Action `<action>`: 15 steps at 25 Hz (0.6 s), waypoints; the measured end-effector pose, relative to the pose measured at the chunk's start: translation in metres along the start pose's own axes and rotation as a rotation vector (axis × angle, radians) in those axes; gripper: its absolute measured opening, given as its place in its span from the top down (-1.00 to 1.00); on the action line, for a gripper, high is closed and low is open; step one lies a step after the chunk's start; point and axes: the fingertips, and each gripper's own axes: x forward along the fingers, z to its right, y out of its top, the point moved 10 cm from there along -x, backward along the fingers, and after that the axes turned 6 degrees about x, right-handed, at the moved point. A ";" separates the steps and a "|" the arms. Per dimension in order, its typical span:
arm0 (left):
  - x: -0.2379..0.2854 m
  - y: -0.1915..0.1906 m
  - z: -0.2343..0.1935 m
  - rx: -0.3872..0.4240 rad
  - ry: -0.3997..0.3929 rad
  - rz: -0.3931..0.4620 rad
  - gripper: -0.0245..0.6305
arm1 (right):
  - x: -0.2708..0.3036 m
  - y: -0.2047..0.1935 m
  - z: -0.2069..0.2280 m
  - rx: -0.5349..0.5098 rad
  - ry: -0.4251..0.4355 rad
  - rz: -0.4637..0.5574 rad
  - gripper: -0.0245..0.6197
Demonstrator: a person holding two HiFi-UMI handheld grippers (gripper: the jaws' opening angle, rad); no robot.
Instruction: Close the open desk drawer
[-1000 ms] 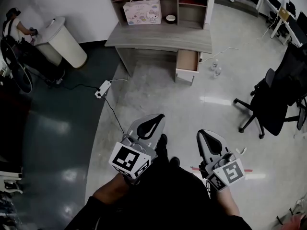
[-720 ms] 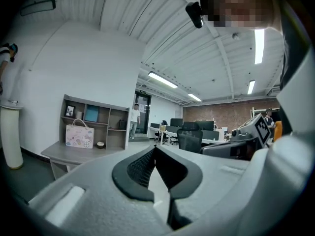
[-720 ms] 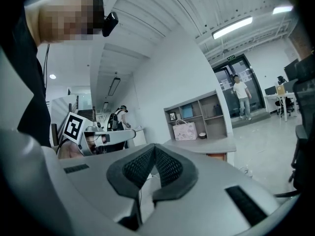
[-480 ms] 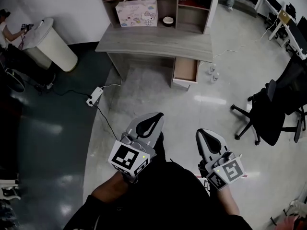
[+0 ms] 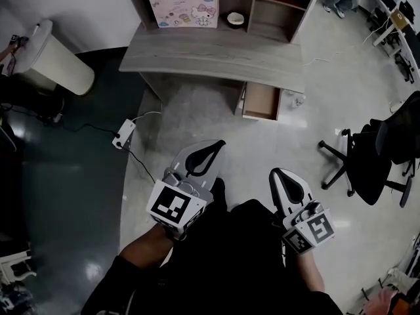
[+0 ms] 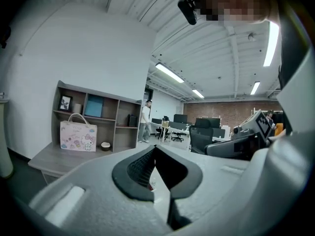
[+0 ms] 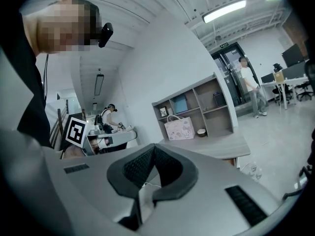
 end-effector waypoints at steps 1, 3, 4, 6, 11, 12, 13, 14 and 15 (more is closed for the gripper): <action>0.008 0.000 -0.007 -0.008 -0.004 -0.003 0.90 | 0.008 -0.001 0.006 0.006 -0.005 -0.016 0.89; 0.024 -0.002 -0.018 -0.019 -0.015 -0.009 0.90 | 0.023 0.000 0.018 0.028 -0.012 -0.029 0.89; 0.033 -0.003 -0.022 -0.021 -0.022 -0.015 0.90 | 0.031 0.002 0.025 0.037 -0.016 -0.032 0.89; 0.052 -0.009 -0.031 -0.040 -0.029 -0.036 0.90 | 0.046 0.008 0.039 0.058 -0.010 -0.021 0.89; 0.102 -0.020 -0.037 -0.095 -0.016 -0.086 0.90 | 0.066 0.016 0.092 0.050 -0.018 -0.062 0.89; 0.113 -0.020 -0.039 -0.096 -0.016 -0.095 0.90 | 0.070 0.020 0.103 0.049 -0.019 -0.065 0.89; 0.124 -0.019 -0.040 -0.095 -0.015 -0.101 0.90 | 0.075 0.023 0.114 0.043 -0.019 -0.067 0.89; 0.136 -0.019 -0.043 -0.093 -0.012 -0.106 0.90 | 0.080 0.027 0.125 0.034 -0.018 -0.069 0.89; 0.147 -0.020 -0.045 -0.090 -0.006 -0.110 0.90 | 0.085 0.031 0.137 0.025 -0.016 -0.072 0.89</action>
